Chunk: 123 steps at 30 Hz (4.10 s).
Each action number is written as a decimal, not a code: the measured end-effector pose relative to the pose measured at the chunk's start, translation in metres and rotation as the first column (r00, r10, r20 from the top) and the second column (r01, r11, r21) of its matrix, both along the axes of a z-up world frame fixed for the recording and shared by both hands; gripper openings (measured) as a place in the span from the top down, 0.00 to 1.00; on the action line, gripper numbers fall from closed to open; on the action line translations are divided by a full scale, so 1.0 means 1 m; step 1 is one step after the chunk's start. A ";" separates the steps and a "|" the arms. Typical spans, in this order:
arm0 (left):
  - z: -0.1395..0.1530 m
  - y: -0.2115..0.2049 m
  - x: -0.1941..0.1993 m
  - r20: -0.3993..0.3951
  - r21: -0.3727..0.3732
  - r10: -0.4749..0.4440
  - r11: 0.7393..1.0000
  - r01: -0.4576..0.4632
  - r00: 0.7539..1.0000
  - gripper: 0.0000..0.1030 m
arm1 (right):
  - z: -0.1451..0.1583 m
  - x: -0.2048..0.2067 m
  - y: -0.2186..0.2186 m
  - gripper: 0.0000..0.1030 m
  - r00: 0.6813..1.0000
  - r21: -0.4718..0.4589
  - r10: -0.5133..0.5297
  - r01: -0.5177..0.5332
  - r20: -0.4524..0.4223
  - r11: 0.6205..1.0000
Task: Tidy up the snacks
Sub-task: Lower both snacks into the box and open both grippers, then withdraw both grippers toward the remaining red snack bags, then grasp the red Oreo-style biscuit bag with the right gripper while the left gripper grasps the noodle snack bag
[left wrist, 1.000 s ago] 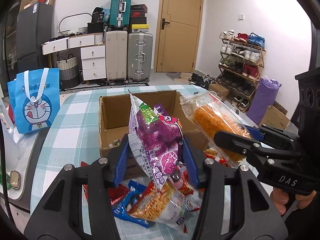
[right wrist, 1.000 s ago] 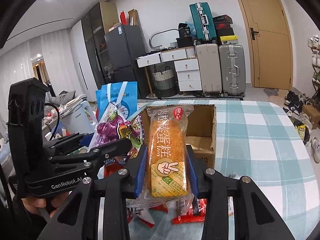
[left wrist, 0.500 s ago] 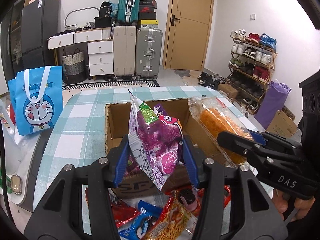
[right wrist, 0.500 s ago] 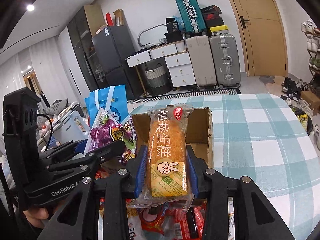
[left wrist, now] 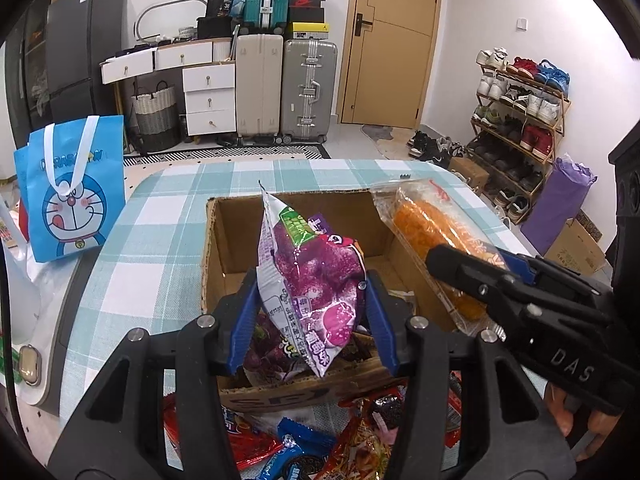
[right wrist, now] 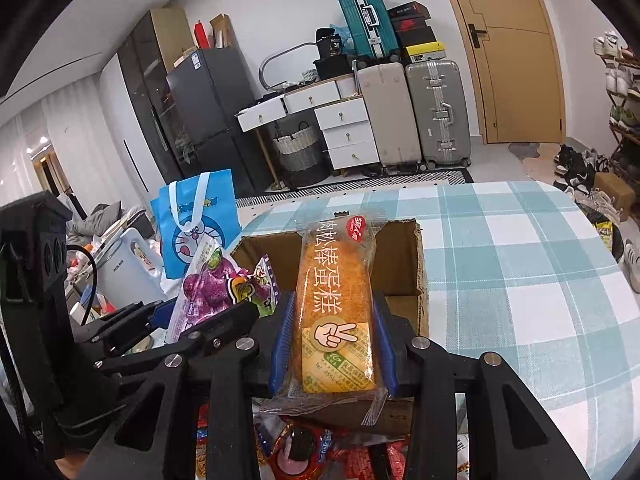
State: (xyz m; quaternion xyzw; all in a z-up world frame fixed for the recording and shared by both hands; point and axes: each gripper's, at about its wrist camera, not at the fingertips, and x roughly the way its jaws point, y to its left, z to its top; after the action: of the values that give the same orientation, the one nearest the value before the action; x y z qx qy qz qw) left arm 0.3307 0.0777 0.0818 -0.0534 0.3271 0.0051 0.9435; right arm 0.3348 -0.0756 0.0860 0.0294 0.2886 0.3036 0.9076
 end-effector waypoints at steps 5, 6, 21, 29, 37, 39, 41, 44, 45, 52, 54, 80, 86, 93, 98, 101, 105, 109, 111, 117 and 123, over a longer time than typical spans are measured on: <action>-0.002 0.001 -0.008 -0.006 -0.006 -0.018 1.000 0.018 1.000 0.52 | 0.005 -0.011 -0.010 0.46 0.999 -0.002 -0.002 0.003 0.053 1.000; -0.001 0.001 -0.013 0.000 -0.009 -0.027 1.000 0.027 1.000 0.50 | 0.007 -0.015 -0.013 0.45 0.998 -0.003 -0.001 0.001 0.065 1.000; 0.015 -0.003 -0.101 0.081 0.018 -0.049 0.999 0.048 0.996 0.00 | -0.005 -0.076 -0.061 0.01 0.996 -0.065 0.018 -0.012 0.091 0.998; -0.005 -0.003 -0.135 0.032 0.027 -0.031 0.999 0.030 0.999 0.00 | -0.022 -0.091 -0.079 0.01 0.999 -0.074 -0.022 0.025 0.046 0.997; -0.021 0.005 -0.146 -0.003 -0.001 -0.020 1.000 0.020 1.000 0.00 | -0.037 -0.094 -0.078 0.01 0.999 -0.108 -0.025 0.029 0.033 0.994; -0.023 0.003 -0.146 -0.007 0.016 -0.014 1.000 0.014 1.000 0.01 | -0.040 -0.090 -0.078 0.01 0.999 -0.112 -0.030 0.032 0.017 0.993; -0.024 0.002 -0.145 -0.015 0.028 -0.021 0.999 0.021 1.000 0.00 | -0.043 -0.089 -0.077 0.01 1.000 -0.107 -0.027 0.027 0.001 0.994; -0.026 0.002 -0.144 -0.022 0.036 -0.020 0.999 0.020 1.000 0.00 | -0.045 -0.089 -0.073 0.01 1.000 -0.107 -0.007 0.006 -0.007 0.994; -0.027 0.001 -0.144 -0.028 0.033 -0.020 0.999 0.021 0.999 0.00 | -0.046 -0.089 -0.071 0.01 1.000 -0.109 0.005 -0.005 -0.008 0.994; -0.034 -0.007 -0.140 -0.054 0.048 -0.050 0.997 0.053 0.997 0.00 | -0.060 -0.092 -0.051 0.01 0.996 -0.140 0.079 -0.083 -0.032 0.987; -0.034 -0.009 -0.140 -0.055 0.061 -0.057 0.996 0.060 0.997 0.00 | -0.062 -0.092 -0.050 0.01 0.996 -0.131 0.081 -0.084 -0.025 0.988; -0.044 -0.020 -0.137 -0.092 0.053 -0.135 0.989 0.141 0.987 0.00 | -0.100 -0.065 -0.032 0.27 0.989 -0.236 0.083 -0.110 -0.120 0.966; -0.059 -0.034 -0.135 -0.122 0.080 -0.177 0.979 0.188 0.977 0.00 | -0.101 -0.059 -0.029 0.30 0.989 -0.251 0.082 -0.110 -0.121 0.962; -0.076 -0.041 -0.128 -0.165 0.095 -0.179 0.976 0.197 0.970 0.00 | -0.102 -0.056 -0.023 0.39 0.990 -0.282 0.066 -0.098 -0.121 0.954; -0.087 -0.041 -0.122 -0.188 0.092 -0.174 0.977 0.194 0.967 0.01 | -0.105 -0.055 -0.021 0.43 0.988 -0.294 0.071 -0.110 -0.139 0.949; -0.092 -0.042 -0.118 -0.198 0.082 -0.180 0.977 0.199 0.964 0.10 | -0.106 -0.054 -0.020 0.48 0.988 -0.299 0.060 -0.101 -0.145 0.949; -0.092 -0.040 -0.117 -0.189 0.069 -0.190 0.976 0.207 0.963 0.17 | -0.107 -0.055 -0.019 0.52 0.989 -0.310 0.056 -0.096 -0.136 0.946; -0.092 -0.042 -0.117 -0.176 0.069 -0.210 0.972 0.225 0.962 0.24 | -0.106 -0.058 -0.020 0.53 0.991 -0.315 0.057 -0.094 -0.124 0.945; -0.091 -0.042 -0.118 -0.167 0.074 -0.209 0.972 0.223 0.964 0.25 | -0.106 -0.059 -0.021 0.53 0.991 -0.314 0.057 -0.092 -0.118 0.945; -0.087 -0.037 -0.122 -0.142 0.054 -0.204 0.975 0.214 0.969 0.34 | -0.104 -0.062 -0.025 0.54 0.991 -0.304 0.064 -0.097 -0.115 0.948; -0.080 -0.031 -0.128 -0.107 0.036 -0.202 0.978 0.207 0.973 0.41 | -0.095 -0.065 -0.031 0.54 0.990 -0.258 0.087 -0.113 -0.109 0.959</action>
State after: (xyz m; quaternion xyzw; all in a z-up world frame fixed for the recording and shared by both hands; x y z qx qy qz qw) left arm 0.2025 0.0464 0.0017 0.0030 0.3789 -0.0818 0.9218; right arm 0.2695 -0.1066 -0.0089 -0.0918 0.3709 0.3063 0.8719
